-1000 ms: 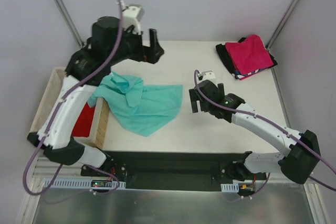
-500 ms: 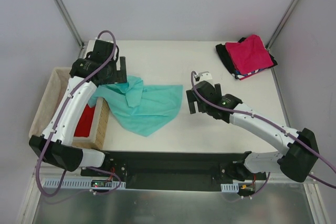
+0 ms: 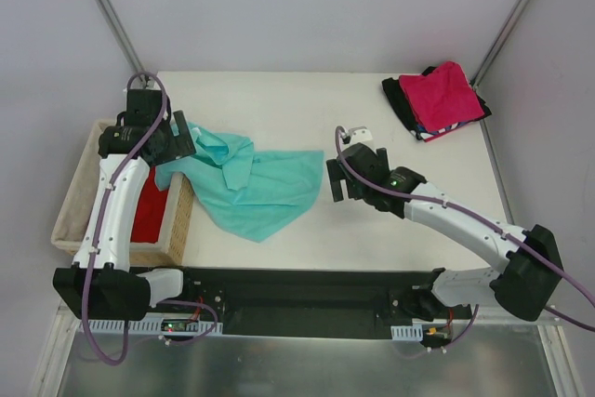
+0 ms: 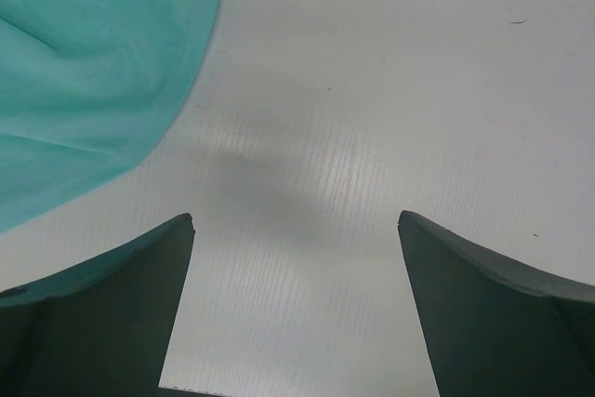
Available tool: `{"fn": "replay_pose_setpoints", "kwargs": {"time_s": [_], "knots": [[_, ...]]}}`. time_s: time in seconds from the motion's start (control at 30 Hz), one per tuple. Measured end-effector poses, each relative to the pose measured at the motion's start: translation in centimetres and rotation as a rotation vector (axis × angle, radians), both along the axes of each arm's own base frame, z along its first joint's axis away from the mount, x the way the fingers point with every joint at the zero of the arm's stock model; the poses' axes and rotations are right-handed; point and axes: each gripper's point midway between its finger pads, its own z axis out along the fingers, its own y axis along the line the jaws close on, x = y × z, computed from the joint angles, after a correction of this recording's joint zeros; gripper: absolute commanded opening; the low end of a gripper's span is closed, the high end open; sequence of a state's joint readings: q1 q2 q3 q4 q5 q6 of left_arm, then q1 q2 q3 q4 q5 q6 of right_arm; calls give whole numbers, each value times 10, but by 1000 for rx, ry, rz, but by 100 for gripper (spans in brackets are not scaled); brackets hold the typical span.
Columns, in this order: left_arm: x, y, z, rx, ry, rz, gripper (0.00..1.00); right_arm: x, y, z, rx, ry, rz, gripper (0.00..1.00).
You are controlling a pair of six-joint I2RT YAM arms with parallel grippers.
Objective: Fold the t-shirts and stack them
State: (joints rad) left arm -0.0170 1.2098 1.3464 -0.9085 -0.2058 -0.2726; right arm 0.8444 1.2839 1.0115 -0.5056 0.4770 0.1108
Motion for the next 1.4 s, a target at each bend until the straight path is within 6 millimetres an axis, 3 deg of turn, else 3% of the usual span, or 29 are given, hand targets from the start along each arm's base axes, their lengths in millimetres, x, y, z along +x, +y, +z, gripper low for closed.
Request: {"fn": "replay_pose_setpoints", "kwargs": {"time_s": [0.27,0.57,0.93,1.03,1.13,1.17,1.2,1.27,1.4], "knots": [[12,6,-26,-66,29,28,88,-2,4,-2,2,7,19,97],[30,14,-29,-102,-10,78,83,-4,6,-7,-6,16,28,97],[34,27,-30,-113,-34,139,69,-4,9,-21,-37,46,33,97],[32,29,-35,-119,-26,153,59,-6,11,-24,-44,54,41,97],[33,30,-36,-126,-36,166,40,-7,12,-25,-46,56,45,96],[33,31,-35,-127,-37,168,32,-7,12,-25,-46,55,46,96],[32,32,-35,-128,-39,172,15,-7,13,-25,-46,55,47,96],[31,34,-35,-131,-41,184,0,-7,13,-25,-46,55,48,96],[29,37,-35,-131,-44,195,0,-8,14,-25,-46,55,52,96]]}}
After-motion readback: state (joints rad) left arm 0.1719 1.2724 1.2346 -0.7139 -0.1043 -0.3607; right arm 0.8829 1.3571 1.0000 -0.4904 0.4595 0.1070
